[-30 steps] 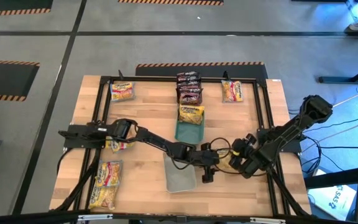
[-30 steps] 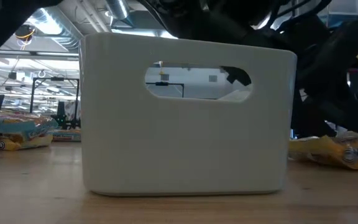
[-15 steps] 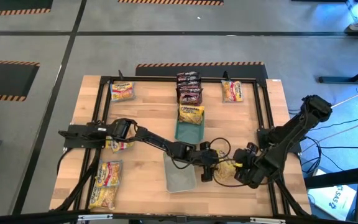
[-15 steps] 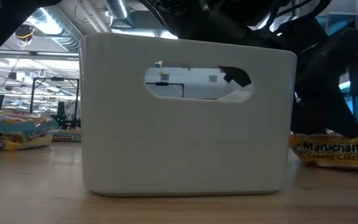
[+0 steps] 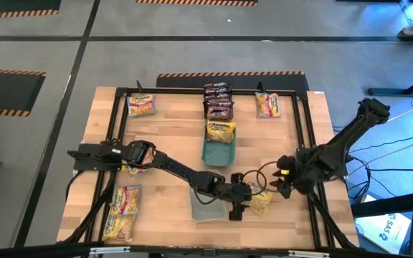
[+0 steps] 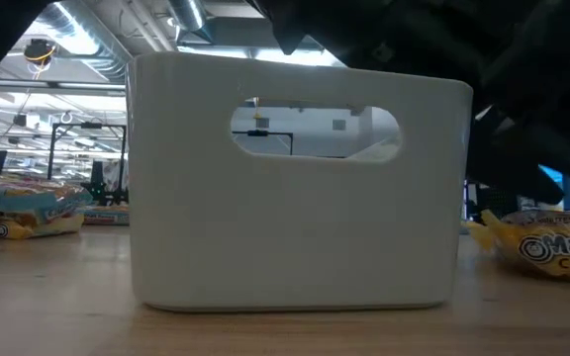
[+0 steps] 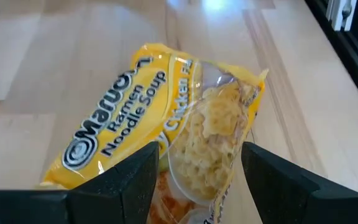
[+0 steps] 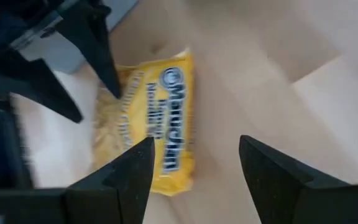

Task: Sort Maruchan noodles
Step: Put the yellow noodle pack into the green bin

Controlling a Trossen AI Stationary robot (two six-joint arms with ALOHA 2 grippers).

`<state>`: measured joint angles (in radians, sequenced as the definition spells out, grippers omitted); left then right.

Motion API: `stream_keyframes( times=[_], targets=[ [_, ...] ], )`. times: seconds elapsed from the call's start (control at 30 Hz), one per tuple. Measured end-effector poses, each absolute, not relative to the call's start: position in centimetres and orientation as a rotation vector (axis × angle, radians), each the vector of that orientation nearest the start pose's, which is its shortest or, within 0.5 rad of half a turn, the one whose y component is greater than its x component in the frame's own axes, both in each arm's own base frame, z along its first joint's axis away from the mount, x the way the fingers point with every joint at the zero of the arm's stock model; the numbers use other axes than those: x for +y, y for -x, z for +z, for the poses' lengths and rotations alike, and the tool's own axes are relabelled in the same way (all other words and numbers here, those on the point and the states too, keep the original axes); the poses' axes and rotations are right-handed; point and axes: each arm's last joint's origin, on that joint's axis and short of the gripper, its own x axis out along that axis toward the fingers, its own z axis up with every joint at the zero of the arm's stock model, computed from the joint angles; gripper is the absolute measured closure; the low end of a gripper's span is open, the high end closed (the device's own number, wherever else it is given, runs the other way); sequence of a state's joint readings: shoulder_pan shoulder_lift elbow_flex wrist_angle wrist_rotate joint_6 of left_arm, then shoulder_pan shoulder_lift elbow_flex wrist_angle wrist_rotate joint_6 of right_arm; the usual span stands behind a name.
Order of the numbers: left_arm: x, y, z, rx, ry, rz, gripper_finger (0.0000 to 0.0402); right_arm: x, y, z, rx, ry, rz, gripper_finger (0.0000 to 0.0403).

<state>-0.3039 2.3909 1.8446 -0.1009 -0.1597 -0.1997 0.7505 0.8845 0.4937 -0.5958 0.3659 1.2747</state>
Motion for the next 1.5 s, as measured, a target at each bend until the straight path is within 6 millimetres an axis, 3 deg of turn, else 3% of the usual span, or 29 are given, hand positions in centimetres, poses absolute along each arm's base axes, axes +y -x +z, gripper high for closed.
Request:
stream_keyframes(
  times=[0.23, 0.47, 0.93, 1.33, 1.5],
  targets=[
    [-16.0, -50.6, 15.0, 0.63, 0.041, -0.086, 0.0177, 8.0, -12.4, 15.4, 0.912, -0.811, -0.089, 0.018],
    [-16.1, -50.6, 15.0, 0.628, 0.041, -0.085, 0.0177, 6.2, -13.2, 13.0, 0.863, -0.901, -0.01, 0.018],
    [-15.8, -50.3, 12.0, 0.646, -0.013, -0.025, 0.0177, 5.3, -13.6, 11.6, 0.941, -0.929, 0.005, 0.018],
    [-15.6, -50.5, 11.8, 0.64, -0.011, -0.03, 0.0177, 5.3, -13.7, 11.6, 0.916, -0.936, -0.025, 0.0178],
    [-15.5, -50.5, 11.8, 0.635, -0.01, -0.029, 0.0177, 5.3, -13.7, 11.6, 0.923, -0.988, -0.039, 0.0127]
  ],
)
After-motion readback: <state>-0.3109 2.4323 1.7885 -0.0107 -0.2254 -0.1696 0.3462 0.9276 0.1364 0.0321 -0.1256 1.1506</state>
